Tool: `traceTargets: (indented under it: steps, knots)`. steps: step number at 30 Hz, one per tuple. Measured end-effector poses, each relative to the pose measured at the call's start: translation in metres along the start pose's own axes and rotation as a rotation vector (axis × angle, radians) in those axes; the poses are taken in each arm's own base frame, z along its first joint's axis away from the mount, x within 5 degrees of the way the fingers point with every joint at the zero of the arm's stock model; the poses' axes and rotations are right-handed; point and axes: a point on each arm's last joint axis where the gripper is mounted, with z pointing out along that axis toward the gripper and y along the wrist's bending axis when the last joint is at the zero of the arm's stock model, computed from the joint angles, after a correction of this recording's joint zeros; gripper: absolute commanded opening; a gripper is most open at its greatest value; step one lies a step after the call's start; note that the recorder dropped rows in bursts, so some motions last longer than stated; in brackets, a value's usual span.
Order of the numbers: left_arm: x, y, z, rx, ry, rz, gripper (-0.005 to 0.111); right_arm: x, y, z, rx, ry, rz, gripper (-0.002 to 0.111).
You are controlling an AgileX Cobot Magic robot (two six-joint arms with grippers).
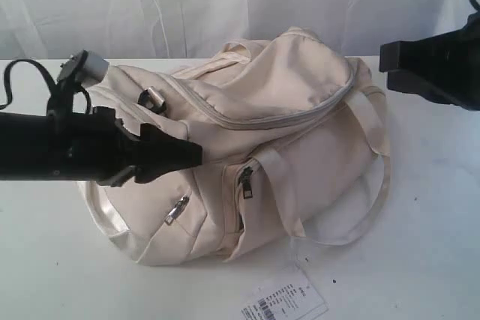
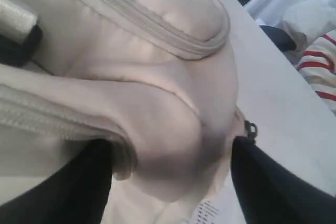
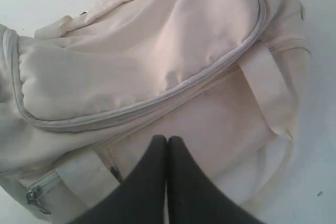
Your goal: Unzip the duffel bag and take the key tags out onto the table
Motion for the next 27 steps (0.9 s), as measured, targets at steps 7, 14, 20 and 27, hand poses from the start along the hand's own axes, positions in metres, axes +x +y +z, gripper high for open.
traceTargets:
  steps: [7,14,20,27]
  knots:
    - [-0.002,0.015,0.024,-0.101,0.019,0.012,0.000,-0.001,0.000,0.000,-0.002,-0.004,0.002,0.000]
    - [0.029,0.017,0.007,-0.198,0.337,0.023,0.000,-0.001,0.000,0.000,-0.002,-0.004,0.002,0.000]
    - [0.040,0.016,-0.026,-0.356,0.519,0.132,0.000,0.000,0.001,0.000,-0.004,0.003,0.002,0.000]
    - [0.035,0.016,-0.057,-0.559,0.626,0.181,0.000,0.000,0.001,0.000,-0.004,0.003,0.002,0.000]
